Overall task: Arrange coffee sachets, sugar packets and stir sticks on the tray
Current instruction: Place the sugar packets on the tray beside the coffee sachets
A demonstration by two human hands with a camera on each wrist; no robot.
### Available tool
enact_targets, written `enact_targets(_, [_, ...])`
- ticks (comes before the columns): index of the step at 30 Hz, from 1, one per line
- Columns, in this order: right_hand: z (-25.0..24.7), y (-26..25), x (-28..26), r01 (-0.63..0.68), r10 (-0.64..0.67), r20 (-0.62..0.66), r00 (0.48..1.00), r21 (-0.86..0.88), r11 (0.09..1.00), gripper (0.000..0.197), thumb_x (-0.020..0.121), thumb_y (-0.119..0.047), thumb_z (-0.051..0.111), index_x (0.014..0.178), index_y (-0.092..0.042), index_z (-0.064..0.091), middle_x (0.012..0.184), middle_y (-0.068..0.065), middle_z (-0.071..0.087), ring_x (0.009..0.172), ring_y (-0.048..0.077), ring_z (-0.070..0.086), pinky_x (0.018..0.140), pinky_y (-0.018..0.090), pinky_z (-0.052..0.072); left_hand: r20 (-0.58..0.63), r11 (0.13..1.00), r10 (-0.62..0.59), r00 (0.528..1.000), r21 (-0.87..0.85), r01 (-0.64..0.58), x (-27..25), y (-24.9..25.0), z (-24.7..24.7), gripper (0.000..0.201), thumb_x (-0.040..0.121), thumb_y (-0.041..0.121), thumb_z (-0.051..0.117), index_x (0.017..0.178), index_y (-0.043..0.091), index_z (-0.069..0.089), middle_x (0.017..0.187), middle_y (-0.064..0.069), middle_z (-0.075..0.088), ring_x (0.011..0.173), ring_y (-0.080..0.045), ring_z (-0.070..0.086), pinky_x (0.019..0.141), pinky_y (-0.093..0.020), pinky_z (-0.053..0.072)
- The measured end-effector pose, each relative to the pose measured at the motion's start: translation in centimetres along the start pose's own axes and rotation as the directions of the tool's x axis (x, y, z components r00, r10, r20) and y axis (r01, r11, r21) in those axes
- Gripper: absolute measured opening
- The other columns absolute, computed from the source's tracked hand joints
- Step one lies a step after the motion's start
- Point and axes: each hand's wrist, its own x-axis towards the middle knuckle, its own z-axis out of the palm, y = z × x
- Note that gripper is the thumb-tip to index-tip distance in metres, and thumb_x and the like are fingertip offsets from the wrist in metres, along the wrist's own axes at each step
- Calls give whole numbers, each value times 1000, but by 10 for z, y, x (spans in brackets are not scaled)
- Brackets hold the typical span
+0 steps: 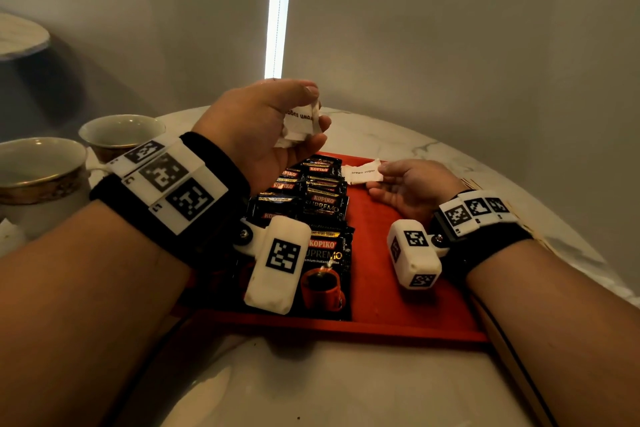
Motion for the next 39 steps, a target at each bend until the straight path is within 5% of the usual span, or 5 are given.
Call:
enact_targets(7, [-1,-2,-1,-6,7,54,999,-21,1000,29,103,-9,45,125,4,58,111,21,66,77,20,65,62,25,60,5,1000,-5,1000,1,5,0,1,1,14,94,14,62,108,11,61,108,-13,58,82,-20,65,55,-24,53])
enact_targets(22, [-5,-4,-2,19,-20,-16,1000,-98,995,13,99,-10,48,94,-6,59,76,9,66,63,19,65,51,23,54,34,999,-17,999,-48,19,1,1,-3,16,92,7,53,104,11,63,117,-16,55,92,-26,64,57,-27,54])
enact_targets(29, [-6,-3,2,47,-58,-100,993,-106,993,14,95,-13,56,105,-4,61,87,10,55,62,18,58,46,25,49,28,996,-21,999,-81,23,-2,2,0,17,91,7,53,105,8,61,120,-18,53,92,-28,64,58,-27,55])
enact_targets(39, [-3,-2,3,28,-29,-13,1000,-22,999,17,100,-17,49,97,-4,59,91,16,59,79,24,66,60,26,61,44,994,-13,999,-105,17,-4,3,1,21,91,9,45,106,7,60,116,-18,54,90,-27,63,58,-27,55])
